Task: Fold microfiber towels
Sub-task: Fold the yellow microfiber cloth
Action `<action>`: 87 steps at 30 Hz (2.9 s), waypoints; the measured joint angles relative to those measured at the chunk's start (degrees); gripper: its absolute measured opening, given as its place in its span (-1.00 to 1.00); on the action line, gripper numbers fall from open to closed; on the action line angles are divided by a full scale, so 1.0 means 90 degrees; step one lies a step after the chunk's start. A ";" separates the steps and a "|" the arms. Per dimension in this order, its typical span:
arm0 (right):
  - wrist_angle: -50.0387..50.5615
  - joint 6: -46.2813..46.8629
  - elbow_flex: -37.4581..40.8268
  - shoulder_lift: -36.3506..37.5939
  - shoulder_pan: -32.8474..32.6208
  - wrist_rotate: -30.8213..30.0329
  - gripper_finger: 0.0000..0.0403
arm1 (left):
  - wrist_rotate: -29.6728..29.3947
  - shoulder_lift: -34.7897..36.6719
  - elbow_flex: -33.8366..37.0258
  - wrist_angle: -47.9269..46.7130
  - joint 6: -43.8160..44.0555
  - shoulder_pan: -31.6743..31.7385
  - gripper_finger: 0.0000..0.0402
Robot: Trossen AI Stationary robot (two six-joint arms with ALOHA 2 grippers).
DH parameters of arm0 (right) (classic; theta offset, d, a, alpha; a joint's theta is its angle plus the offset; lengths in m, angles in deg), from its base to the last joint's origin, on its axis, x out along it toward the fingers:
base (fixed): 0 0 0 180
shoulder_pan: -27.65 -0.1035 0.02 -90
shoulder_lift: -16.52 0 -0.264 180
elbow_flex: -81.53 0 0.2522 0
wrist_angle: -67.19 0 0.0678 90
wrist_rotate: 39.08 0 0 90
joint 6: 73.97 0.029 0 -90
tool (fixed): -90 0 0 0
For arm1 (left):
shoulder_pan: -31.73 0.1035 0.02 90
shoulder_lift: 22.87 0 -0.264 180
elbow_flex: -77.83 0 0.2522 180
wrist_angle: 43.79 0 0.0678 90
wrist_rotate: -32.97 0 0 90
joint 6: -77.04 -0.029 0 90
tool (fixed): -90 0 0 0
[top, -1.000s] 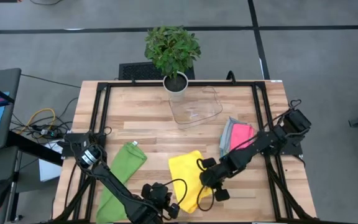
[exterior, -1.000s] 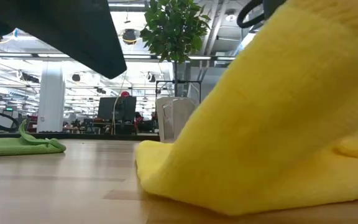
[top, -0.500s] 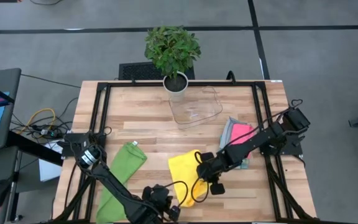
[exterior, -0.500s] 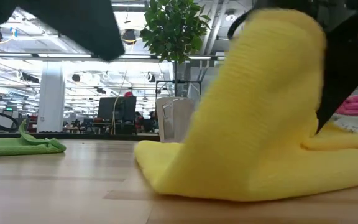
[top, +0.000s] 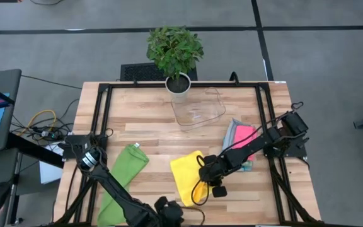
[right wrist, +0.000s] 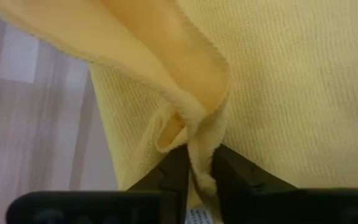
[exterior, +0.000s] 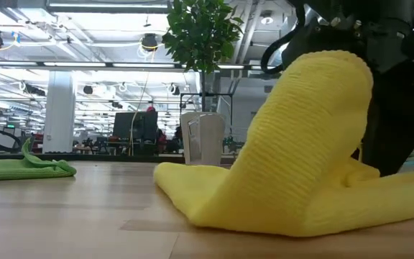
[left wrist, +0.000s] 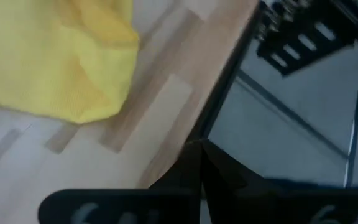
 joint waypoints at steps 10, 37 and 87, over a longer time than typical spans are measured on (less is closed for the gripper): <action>-0.0138 0.0029 0.0012 0.0015 0.0079 0.0031 -0.39 | -0.1222 0.0001 0.0006 -0.0515 -0.0347 0.0093 -1.00; -0.0459 0.0004 0.0027 0.0000 0.0118 -0.0041 -0.36 | -0.0297 -0.0712 0.0001 -0.0443 -0.0286 0.0874 -1.00; -0.0288 0.0034 0.0015 0.0054 0.0164 -0.0002 -0.35 | -0.1287 -0.1602 -0.0459 -0.0919 0.1862 0.0713 -1.00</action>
